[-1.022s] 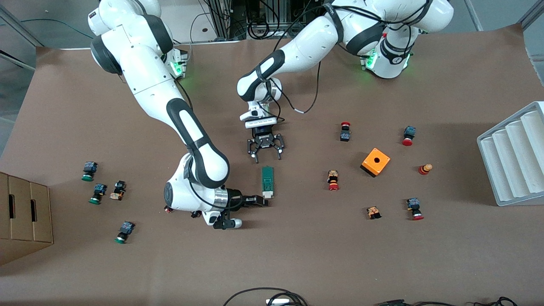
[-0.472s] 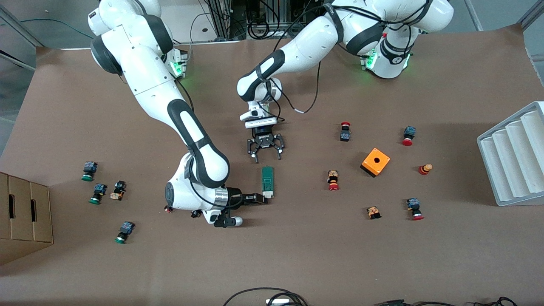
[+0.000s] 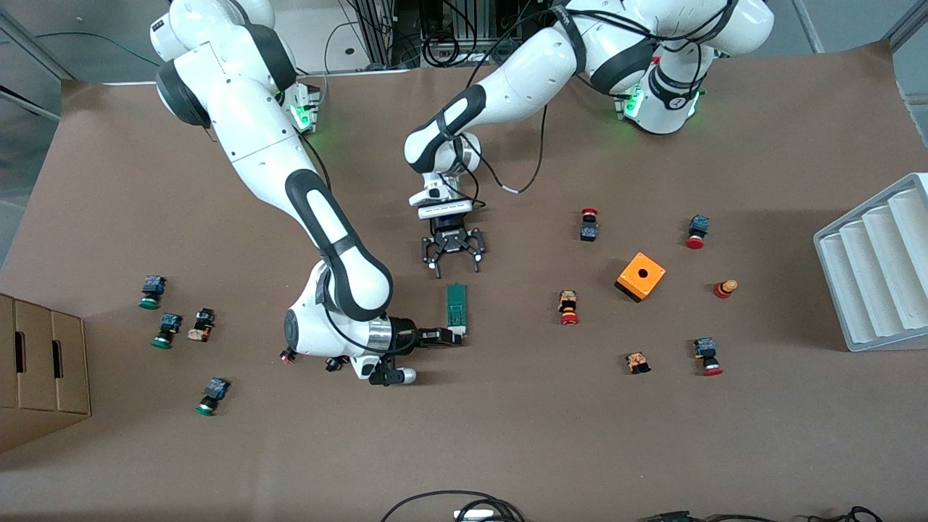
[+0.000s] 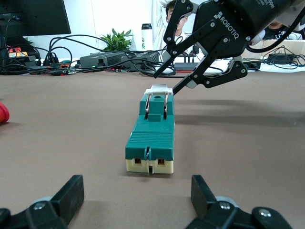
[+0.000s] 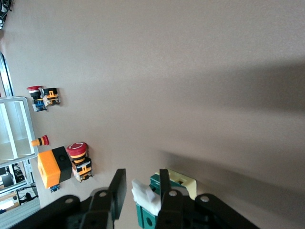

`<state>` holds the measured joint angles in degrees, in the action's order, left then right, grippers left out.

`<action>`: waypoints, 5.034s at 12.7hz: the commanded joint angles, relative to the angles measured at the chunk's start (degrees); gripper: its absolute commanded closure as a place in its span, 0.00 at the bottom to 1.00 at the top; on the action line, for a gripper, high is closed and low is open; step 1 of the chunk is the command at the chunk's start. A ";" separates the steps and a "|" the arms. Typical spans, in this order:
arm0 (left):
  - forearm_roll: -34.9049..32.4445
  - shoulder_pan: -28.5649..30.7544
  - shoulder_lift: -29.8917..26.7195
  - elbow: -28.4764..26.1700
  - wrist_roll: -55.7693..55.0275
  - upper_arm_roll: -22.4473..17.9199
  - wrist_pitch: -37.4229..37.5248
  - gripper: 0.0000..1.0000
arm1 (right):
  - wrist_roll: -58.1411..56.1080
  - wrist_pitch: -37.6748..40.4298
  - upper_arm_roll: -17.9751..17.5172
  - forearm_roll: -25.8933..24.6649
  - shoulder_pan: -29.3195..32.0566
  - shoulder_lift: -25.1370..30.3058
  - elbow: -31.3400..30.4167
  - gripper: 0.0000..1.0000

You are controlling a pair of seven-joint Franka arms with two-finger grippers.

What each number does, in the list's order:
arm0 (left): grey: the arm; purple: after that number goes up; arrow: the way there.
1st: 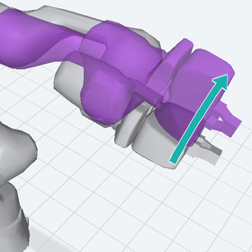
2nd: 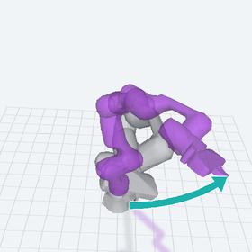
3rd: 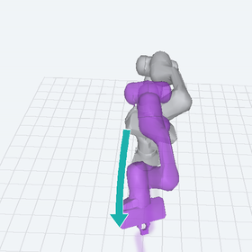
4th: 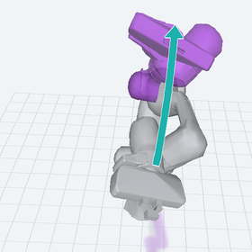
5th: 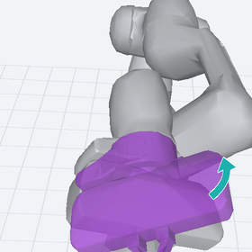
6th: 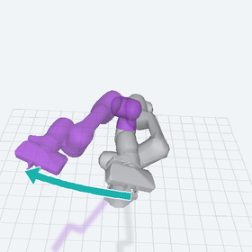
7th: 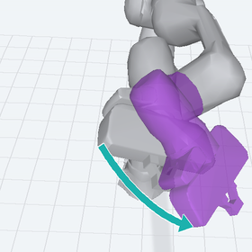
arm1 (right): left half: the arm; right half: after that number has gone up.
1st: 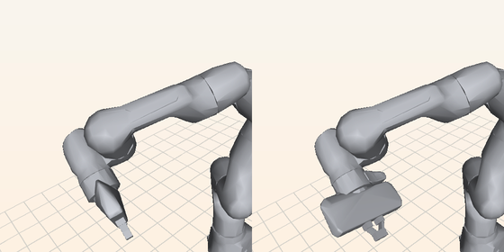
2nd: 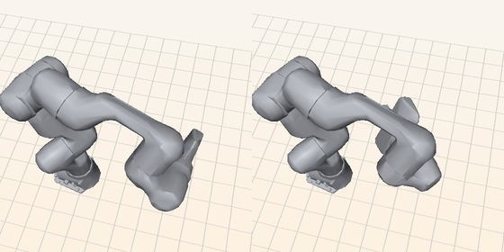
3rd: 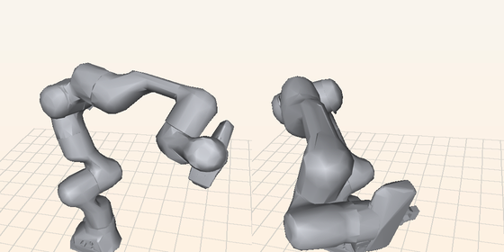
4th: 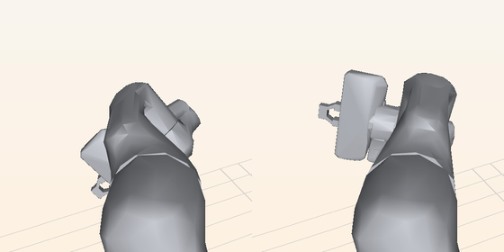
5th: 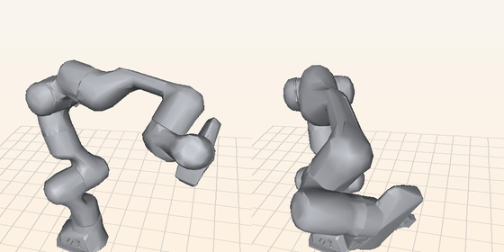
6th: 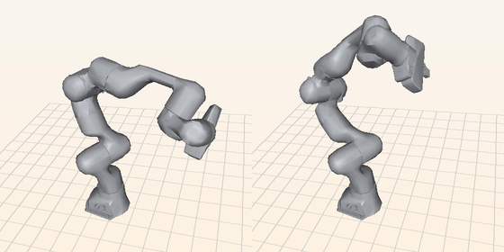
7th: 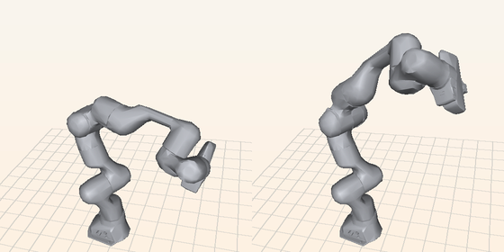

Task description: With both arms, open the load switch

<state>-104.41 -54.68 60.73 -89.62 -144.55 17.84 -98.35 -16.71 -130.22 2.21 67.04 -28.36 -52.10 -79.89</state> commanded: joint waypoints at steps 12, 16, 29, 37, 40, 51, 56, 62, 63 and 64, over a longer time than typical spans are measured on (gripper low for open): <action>-0.27 -0.70 3.08 2.35 -0.11 -0.17 -0.88 0.00 | -2.01 0.23 0.08 2.31 -0.21 -0.02 -0.53 0.72; -0.18 -0.70 3.08 2.35 -0.11 -0.17 -0.88 0.00 | -2.01 0.23 0.08 2.31 -0.29 -0.02 -0.53 0.74; -0.18 -0.70 3.08 2.35 -0.20 -0.17 -0.88 0.00 | -2.09 -0.04 0.16 5.56 -1.70 0.07 -0.53 0.80; -0.18 -0.70 3.08 2.35 -0.11 -0.17 -0.88 0.00 | -2.18 0.05 0.17 5.39 -1.61 0.33 -0.53 0.83; -0.18 -0.70 3.08 2.35 -0.11 -0.17 -0.88 0.00 | -2.80 0.40 0.17 5.30 -1.61 0.60 -0.88 0.85; -0.18 -0.70 3.08 2.35 -0.11 -0.17 -0.88 0.00 | -2.71 0.58 0.17 5.47 -1.61 1.48 -1.84 0.87; -0.10 -0.70 3.08 2.35 -0.11 -0.17 -0.88 0.00 | -2.62 0.58 0.17 5.47 -1.79 1.83 -2.11 0.90; -0.18 -0.70 3.08 2.35 -0.11 -0.17 -0.88 0.00 | -2.71 0.67 0.17 5.56 -1.88 2.53 -2.90 0.91; -0.18 -0.70 3.08 2.35 -0.11 -0.17 -0.88 0.00 | -2.71 0.67 0.17 5.56 -1.88 2.62 -2.90 0.91; -0.10 -0.70 3.08 2.35 -0.11 -0.17 -0.88 0.00 | -2.62 0.84 0.08 5.56 -1.88 2.71 -2.90 0.91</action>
<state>-104.40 -54.68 60.73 -89.62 -144.55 17.84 -98.34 -19.23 -130.11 2.56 69.65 -28.89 -51.95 -80.67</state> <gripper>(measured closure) 0.000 0.863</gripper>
